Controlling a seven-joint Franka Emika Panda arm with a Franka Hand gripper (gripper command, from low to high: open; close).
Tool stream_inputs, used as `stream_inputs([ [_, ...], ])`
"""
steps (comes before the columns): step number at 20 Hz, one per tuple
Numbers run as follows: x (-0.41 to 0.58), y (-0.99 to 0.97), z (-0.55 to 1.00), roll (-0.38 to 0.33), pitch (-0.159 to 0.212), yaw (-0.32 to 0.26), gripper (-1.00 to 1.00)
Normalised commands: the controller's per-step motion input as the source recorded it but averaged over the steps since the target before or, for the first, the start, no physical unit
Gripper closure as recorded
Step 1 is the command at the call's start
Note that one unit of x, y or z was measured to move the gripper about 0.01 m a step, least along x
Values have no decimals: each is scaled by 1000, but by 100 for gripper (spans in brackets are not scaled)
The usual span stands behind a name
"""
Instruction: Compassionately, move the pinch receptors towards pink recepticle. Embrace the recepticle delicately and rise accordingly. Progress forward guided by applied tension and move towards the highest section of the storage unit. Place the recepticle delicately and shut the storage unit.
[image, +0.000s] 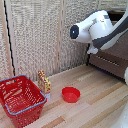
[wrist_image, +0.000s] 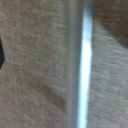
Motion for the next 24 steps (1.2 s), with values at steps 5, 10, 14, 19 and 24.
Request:
stream_inputs([
  [5,44,-77,11,30,-33,-85,100],
  [10,0,-100,71,18,-53,-90,100],
  [14,0,-215,255,15,-66,-106,100],
  [19,92,-598,433,-13,-64,-60,100],
  [24,170,-867,418,0,-33,0,100],
])
